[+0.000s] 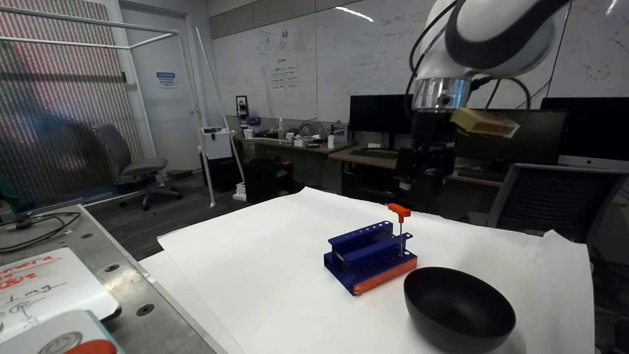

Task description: Put the metal object with the orange handle in the black bowl

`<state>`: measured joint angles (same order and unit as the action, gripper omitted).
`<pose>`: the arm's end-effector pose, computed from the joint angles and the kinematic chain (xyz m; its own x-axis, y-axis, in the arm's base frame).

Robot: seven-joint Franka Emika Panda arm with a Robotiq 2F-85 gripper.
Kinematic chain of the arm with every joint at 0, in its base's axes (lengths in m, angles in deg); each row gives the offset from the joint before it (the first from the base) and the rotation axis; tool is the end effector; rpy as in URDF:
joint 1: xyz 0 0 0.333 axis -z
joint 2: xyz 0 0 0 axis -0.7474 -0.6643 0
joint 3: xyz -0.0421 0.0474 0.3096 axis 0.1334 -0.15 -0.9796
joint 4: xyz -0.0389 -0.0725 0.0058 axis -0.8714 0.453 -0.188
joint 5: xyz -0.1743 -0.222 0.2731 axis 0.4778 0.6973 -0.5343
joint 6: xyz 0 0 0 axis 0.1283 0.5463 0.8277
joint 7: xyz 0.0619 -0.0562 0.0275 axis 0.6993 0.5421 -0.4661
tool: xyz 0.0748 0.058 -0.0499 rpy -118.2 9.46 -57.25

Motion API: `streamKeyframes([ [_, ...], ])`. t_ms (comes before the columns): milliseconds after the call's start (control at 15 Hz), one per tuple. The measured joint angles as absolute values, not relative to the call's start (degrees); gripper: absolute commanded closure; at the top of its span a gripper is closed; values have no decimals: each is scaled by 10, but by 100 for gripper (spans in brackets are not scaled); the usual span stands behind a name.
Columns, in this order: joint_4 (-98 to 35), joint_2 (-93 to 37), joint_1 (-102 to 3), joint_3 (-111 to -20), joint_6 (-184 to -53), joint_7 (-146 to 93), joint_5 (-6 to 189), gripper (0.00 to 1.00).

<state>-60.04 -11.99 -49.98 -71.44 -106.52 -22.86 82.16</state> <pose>0.5436 0.0389 0.4122 0.9890 -0.1482 -0.0014 -0.1475 -0.9839 -0.1005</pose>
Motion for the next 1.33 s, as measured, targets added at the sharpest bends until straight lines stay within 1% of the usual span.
streamKeyframes([
  [200, -552, -199, -505, -718, -1107, -170, 861, 0],
  [467, -500, -266, -508, -707, -1112, -110, 909, 0],
  [533, -490, -277, -508, -703, -1112, -101, 913, 9],
  [600, -482, -285, -508, -698, -1112, -95, 915, 26],
  [800, -463, -302, -508, -690, -1091, -83, 916, 49],
  [867, -457, -306, -508, -688, -1074, -77, 916, 58],
  [1200, -428, -310, -508, -685, -1000, -48, 916, 95],
  [1267, -425, -310, -508, -685, -993, -45, 916, 98],
  [1333, -422, -310, -508, -685, -991, -43, 914, 93],
])
